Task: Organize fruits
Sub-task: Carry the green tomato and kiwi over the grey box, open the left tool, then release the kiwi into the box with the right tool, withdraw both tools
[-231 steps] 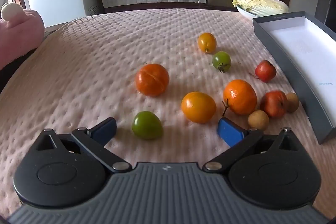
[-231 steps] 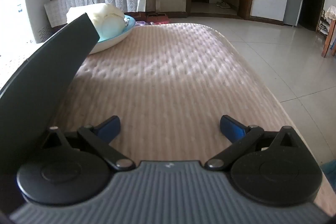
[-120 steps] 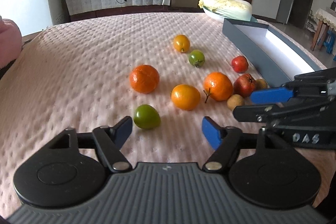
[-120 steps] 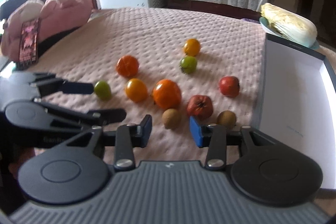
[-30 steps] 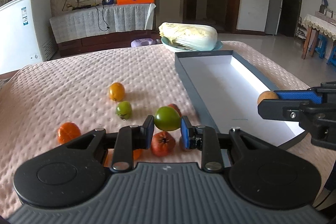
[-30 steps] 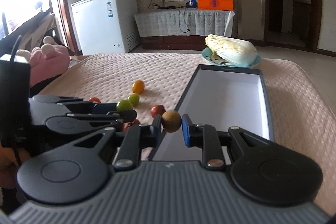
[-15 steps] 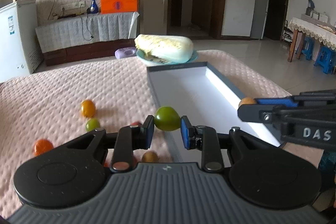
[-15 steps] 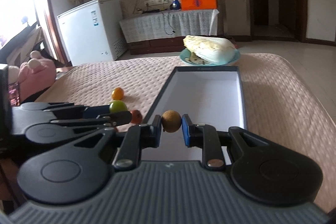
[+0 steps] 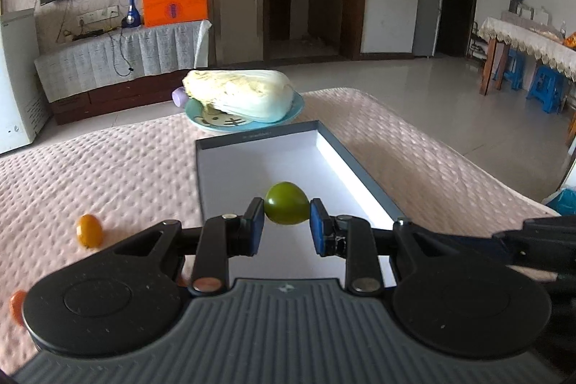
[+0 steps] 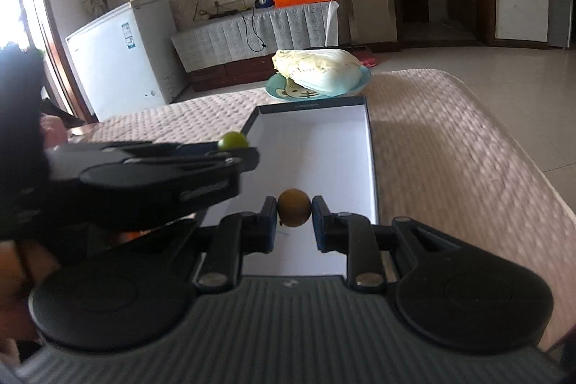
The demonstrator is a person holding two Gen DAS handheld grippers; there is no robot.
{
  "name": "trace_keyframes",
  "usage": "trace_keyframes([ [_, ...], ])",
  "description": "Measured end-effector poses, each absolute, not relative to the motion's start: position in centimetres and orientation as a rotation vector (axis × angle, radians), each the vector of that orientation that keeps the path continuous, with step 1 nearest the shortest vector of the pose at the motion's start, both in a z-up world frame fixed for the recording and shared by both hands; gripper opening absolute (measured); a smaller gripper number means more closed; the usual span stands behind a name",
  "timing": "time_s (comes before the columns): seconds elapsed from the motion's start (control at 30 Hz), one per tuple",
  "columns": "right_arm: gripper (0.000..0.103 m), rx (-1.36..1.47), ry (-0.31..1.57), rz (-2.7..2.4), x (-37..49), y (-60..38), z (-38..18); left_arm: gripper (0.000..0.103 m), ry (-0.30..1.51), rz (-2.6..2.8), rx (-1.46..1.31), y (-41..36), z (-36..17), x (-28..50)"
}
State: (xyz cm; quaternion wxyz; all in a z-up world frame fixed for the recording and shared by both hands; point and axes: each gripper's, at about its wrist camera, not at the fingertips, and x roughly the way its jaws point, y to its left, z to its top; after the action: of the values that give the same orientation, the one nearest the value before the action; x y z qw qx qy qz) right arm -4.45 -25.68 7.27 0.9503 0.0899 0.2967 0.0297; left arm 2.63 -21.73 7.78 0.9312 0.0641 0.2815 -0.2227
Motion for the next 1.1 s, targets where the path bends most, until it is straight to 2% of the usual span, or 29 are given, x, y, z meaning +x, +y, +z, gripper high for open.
trace_keyframes([
  [0.57, 0.024, 0.206, 0.635, 0.039, -3.7, -26.8, 6.4, 0.034, 0.629, -0.472, 0.156, -26.0, 5.1, 5.7],
  [0.6, 0.024, 0.208, 0.637, 0.037, -3.7, -26.8, 6.4, 0.036, 0.627, -0.468, 0.153, -25.9, 5.1, 5.6],
  [0.67, 0.024, 0.211, 0.637, 0.033, -3.7, -26.9, 6.4, 0.059, 0.612, -0.462, 0.146, -25.6, 5.3, 5.5],
  [0.73, 0.024, 0.213, 0.64, 0.031, -3.7, -26.8, 6.3, 0.067, 0.584, -0.457, 0.146, -25.4, 5.7, 5.0],
  [1.1, 0.024, 0.215, 0.651, 0.0, -3.0, -26.8, 5.8, 0.068, 0.538, -0.457, 0.142, -23.0, 8.4, 2.8],
])
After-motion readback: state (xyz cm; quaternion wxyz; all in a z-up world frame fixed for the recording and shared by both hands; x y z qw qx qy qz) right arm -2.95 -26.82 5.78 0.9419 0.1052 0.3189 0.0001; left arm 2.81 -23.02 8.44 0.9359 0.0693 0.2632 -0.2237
